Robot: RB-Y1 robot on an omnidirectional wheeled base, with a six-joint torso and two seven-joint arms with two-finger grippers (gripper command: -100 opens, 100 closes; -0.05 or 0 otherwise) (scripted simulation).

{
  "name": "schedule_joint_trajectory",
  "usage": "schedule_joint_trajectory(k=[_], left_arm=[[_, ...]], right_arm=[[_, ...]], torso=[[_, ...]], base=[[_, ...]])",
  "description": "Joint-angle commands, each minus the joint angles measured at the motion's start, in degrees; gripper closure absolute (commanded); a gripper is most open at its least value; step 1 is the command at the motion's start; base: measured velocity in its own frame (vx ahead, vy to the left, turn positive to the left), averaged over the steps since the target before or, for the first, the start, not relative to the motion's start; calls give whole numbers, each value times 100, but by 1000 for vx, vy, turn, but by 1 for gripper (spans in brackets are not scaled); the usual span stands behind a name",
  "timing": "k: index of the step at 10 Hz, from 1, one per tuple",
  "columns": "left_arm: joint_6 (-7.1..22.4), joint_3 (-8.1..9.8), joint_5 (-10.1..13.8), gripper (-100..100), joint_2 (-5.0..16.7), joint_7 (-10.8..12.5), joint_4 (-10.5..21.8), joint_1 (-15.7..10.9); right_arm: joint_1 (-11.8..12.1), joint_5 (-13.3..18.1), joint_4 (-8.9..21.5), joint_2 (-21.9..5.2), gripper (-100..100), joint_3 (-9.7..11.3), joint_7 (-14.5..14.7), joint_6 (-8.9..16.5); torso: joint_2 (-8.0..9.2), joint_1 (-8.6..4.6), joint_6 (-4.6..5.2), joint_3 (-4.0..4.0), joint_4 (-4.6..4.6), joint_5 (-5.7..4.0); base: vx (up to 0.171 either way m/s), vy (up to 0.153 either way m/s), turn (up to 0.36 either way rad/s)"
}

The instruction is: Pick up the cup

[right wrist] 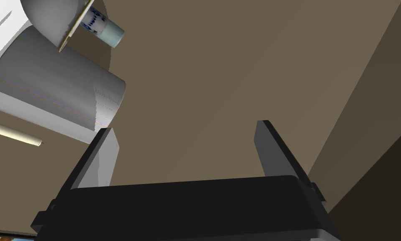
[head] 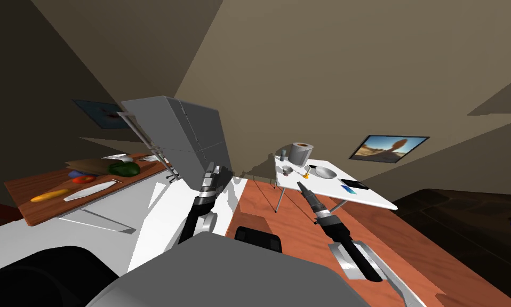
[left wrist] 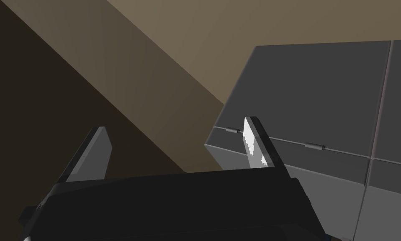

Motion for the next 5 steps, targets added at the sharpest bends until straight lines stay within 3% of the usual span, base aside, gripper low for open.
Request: schedule_joint_trajectory(k=[1, 4, 5], left_arm=[[0, 0, 0, 0, 0, 0, 0, 0], [0, 0, 0, 0, 0, 0, 0, 0], [0, 0, 0, 0, 0, 0, 0, 0]], right_arm=[[-23, 153, 255, -286, -100, 17, 64, -11], [-41, 292, 485, -803, -100, 41, 121, -29], [-53, 434, 715, -972, -100, 72, 181, -53]], torso=[[0, 0, 0, 0, 0, 0], [-3, 3, -2, -2, -1, 0], [-6, 0, 1, -3, -1, 0]], base=[[-49, 56, 77], [-26, 46, 68], [-11, 62, 106]])
